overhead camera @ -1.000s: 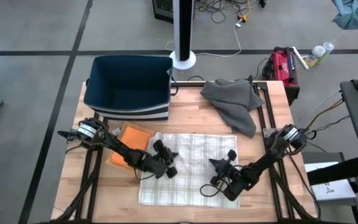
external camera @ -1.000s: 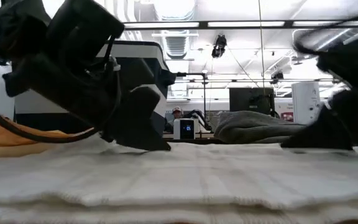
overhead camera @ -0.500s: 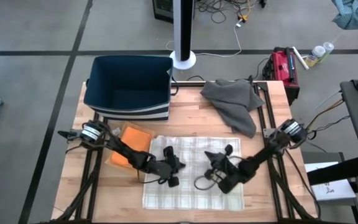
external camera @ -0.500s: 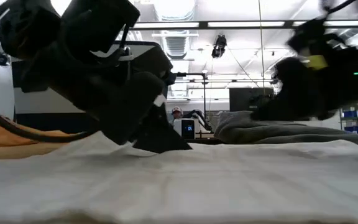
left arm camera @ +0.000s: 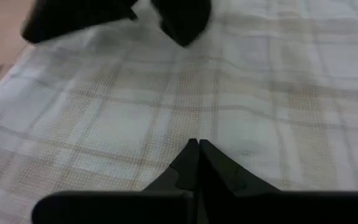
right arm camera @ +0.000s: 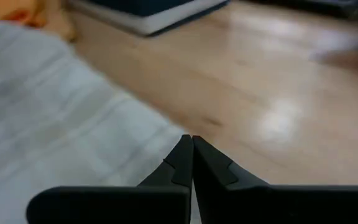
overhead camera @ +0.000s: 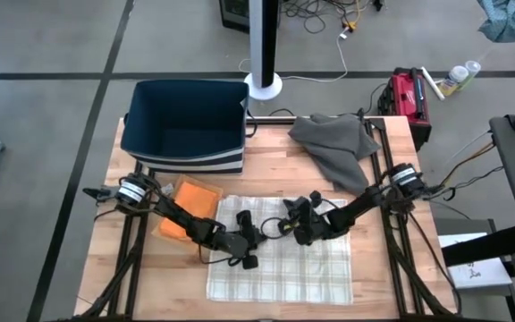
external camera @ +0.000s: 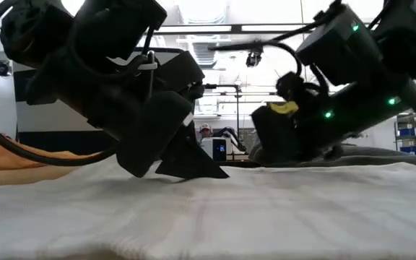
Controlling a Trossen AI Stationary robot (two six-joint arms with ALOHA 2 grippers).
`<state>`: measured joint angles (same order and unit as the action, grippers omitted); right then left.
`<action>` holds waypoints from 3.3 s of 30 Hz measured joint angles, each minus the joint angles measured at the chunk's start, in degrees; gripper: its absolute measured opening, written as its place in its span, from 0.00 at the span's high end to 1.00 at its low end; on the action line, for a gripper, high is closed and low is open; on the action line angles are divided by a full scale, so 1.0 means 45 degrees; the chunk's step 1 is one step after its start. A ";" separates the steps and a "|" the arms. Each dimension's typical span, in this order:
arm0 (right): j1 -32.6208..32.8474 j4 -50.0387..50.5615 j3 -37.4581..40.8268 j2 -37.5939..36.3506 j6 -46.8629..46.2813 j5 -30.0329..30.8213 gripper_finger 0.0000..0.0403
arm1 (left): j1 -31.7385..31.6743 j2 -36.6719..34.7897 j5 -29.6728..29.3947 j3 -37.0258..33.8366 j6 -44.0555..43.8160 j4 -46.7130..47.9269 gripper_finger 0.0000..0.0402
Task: Fold towel
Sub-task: Fold the white patterned kitchen towel
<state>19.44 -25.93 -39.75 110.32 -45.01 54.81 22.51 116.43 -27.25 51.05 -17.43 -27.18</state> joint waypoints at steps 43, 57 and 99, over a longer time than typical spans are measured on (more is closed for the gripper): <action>-0.0097 -0.0336 0.0083 -0.0041 0.0862 -0.0728 1.00 | -0.1937 -0.0378 0.0673 0.0519 0.0330 0.0557 0.99; 0.2378 0.3667 0.0587 -0.3532 -0.0223 0.0957 1.00 | -0.2930 -0.1164 -0.0977 0.0487 0.0112 0.2354 1.00; 0.2736 0.3414 0.0598 -0.2394 -0.1172 0.0708 1.00 | -0.4224 0.1866 -0.0104 0.3096 -0.0434 0.0961 1.00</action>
<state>31.75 -10.57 -37.06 99.55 -50.29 57.99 3.50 124.82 -27.71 64.98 -19.39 -22.86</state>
